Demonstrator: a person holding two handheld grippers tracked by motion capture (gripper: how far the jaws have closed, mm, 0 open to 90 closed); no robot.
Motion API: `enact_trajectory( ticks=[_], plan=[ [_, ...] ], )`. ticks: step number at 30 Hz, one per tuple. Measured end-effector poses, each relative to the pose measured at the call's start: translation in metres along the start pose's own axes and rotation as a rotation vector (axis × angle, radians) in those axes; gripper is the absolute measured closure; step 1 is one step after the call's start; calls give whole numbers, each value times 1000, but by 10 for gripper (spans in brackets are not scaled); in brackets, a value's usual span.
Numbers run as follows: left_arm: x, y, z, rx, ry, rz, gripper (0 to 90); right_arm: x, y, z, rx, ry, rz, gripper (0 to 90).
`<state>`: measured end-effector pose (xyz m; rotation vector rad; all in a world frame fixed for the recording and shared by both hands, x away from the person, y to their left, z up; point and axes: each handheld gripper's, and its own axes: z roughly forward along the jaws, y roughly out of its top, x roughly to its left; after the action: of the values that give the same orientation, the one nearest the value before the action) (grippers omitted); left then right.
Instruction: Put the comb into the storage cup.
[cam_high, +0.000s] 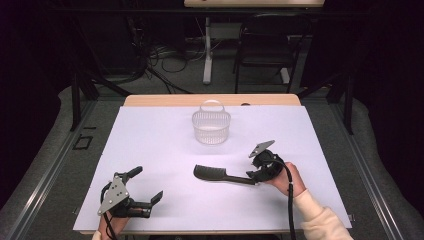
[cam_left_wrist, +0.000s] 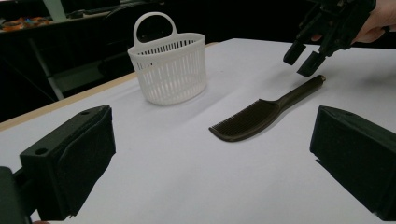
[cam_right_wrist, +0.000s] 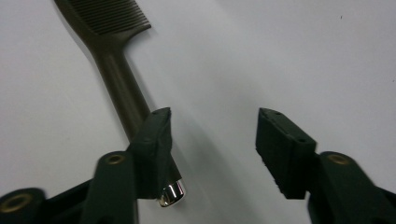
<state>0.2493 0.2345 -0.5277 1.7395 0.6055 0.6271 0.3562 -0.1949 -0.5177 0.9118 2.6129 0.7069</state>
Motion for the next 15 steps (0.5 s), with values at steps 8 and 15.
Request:
enact_trajectory(
  ticks=[8, 15],
  plan=[
    [-1, 0, 1, 1, 0, -1, 1, 6, 7, -8, -25, 21, -34, 226],
    [-1, 0, 1, 4, -1, 4, 1, 11, 11, -10, -23, 48, -65, 113]
  ],
)
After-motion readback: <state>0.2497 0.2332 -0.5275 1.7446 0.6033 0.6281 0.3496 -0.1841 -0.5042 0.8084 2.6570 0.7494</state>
